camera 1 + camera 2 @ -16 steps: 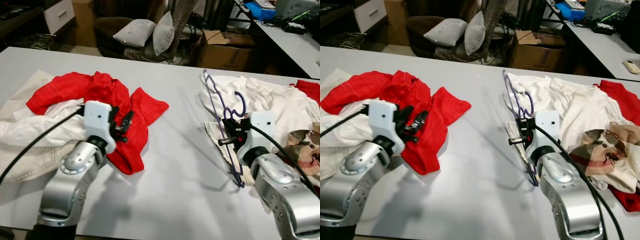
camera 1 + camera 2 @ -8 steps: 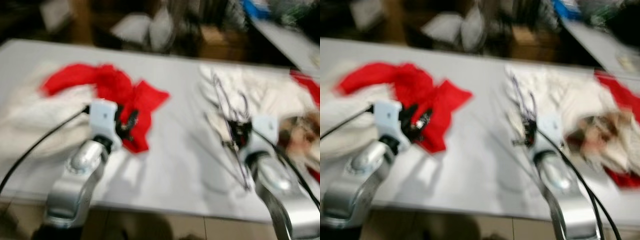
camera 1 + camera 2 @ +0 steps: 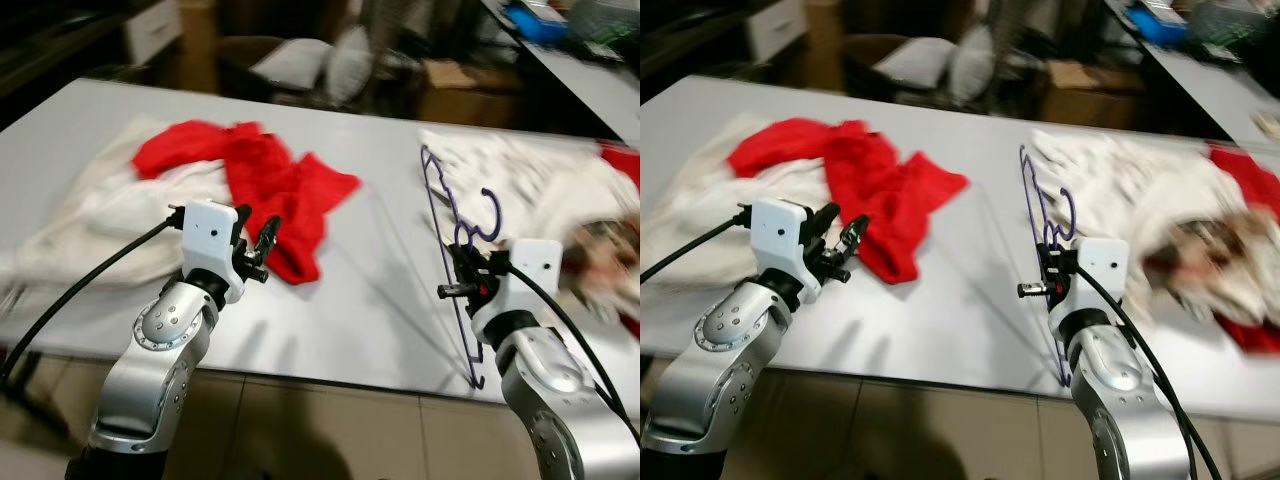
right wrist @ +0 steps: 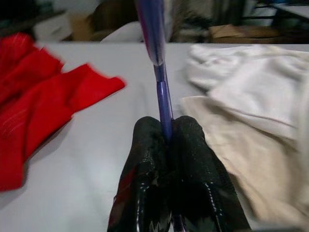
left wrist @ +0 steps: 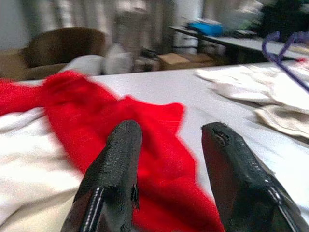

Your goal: Hang hanger

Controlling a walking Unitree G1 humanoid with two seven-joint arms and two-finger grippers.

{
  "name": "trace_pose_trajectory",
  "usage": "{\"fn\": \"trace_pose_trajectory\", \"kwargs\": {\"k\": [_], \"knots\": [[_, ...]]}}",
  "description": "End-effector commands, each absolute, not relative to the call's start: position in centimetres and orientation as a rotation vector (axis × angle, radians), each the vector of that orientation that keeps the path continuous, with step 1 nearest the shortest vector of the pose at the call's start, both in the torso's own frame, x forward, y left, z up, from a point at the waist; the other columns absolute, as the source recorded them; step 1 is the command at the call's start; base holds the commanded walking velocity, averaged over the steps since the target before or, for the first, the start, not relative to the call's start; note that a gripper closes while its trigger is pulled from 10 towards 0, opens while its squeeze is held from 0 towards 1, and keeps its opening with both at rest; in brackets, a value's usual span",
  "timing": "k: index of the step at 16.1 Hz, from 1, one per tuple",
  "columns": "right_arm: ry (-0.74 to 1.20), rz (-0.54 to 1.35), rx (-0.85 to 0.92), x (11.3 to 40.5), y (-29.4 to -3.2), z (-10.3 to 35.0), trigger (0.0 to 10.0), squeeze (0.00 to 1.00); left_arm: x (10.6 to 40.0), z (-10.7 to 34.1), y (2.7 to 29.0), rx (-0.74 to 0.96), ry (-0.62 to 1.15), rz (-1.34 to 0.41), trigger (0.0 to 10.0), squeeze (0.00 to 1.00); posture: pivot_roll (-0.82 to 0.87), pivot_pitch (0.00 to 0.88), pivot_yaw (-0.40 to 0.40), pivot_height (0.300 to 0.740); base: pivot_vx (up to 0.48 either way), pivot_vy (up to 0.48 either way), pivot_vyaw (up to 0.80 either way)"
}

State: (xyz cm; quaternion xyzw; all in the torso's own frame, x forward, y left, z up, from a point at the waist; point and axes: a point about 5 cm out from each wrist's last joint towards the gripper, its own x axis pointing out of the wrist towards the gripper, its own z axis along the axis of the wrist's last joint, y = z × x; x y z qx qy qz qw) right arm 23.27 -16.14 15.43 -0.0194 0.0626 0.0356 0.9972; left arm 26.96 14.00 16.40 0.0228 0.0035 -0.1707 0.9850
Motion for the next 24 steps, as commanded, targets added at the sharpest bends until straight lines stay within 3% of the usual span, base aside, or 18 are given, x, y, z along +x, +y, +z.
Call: {"fn": "trace_pose_trajectory", "kwargs": {"k": [1, 10, 24], "knots": [[0.131, 0.07, -0.042, 23.1, -16.4, 15.4, 10.0, 0.0, 27.2, 16.6, 13.5, 0.028, -0.005, -0.368, 10.0, 0.0, 0.01, 0.017, -0.002, 0.74, 0.0, -0.281, -0.8], [-0.002, 0.226, -0.131, 23.9, -15.6, 18.7, 10.0, 0.0, 27.5, 17.0, 12.3, 0.013, -0.058, -0.331, 10.0, 0.0, 0.0, 0.01, -0.038, 0.74, 0.0, -0.317, -0.13], [0.068, 0.095, -0.098, 23.6, -16.8, 16.9, 10.0, 0.0, 27.6, 16.0, 12.7, -0.014, -0.029, -0.27, 10.0, 0.0, -0.02, 0.013, -0.029, 0.74, 0.0, -0.273, -0.03]]}}
